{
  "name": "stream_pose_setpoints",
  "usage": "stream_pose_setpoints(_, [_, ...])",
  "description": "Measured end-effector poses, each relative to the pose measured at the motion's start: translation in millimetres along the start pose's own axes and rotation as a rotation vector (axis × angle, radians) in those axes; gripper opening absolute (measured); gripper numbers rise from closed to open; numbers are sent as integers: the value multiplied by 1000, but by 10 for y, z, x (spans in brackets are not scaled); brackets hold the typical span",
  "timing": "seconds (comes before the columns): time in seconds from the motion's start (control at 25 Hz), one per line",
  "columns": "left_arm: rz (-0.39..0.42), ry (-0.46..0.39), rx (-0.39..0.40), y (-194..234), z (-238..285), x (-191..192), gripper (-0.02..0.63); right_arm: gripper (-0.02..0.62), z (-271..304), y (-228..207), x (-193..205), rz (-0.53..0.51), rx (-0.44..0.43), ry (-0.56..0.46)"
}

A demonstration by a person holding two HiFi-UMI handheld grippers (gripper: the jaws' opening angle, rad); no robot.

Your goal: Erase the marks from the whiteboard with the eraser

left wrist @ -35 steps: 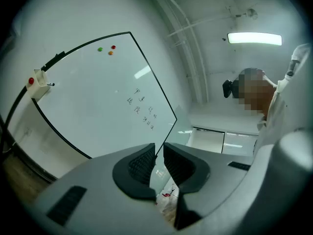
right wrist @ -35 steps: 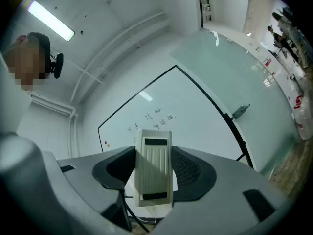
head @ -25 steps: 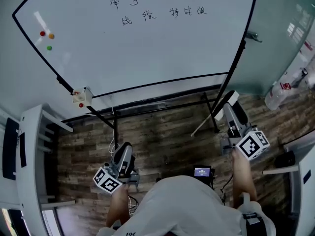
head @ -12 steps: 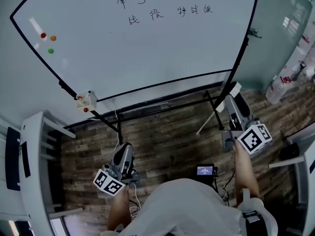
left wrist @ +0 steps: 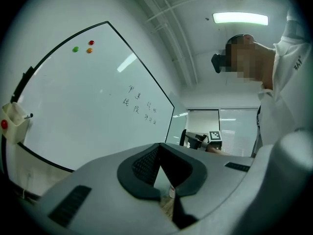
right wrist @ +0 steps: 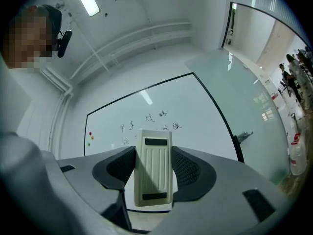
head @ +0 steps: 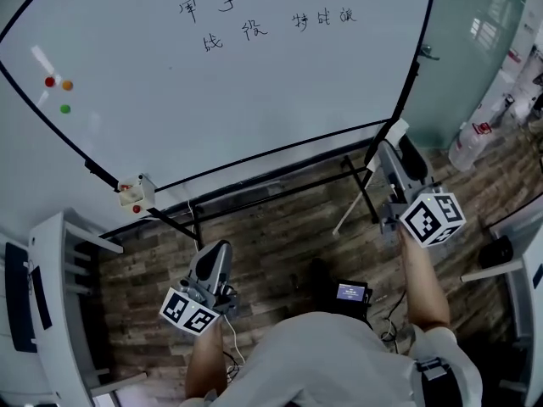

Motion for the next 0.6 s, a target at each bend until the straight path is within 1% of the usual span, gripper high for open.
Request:
stream_pose_setpoints(0.16, [19, -33, -59, 185, 351, -157, 6, 252, 413, -290, -129, -36, 7, -10])
stream_pose_setpoints(0.24, [31, -43, -72, 276, 566, -262, 6, 252, 643, -453, -234, -42, 8, -22])
stream_pose_setpoints(0.36, [42, -53, -79, 396, 929, -423, 6, 252, 989, -667, -459, -41, -13, -41])
stream_pose_setpoints(0.48, [48, -72, -76, 469, 1306, -567, 6, 252, 1314, -866, -724, -70, -30, -50])
stream_pose_setpoints(0.6, [48, -82, -80, 538, 1636, -661, 6, 252, 1570, -1040, -974, -109, -29, -67])
Point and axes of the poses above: the fingertips, and each gripper's own axes: z forward along the fingers, y to its left, x out of its underside, the point moved 7 cm from there along -z, backward along the fingers, and after that the axes turned 13 degrees about y, right-handed, at the moved point
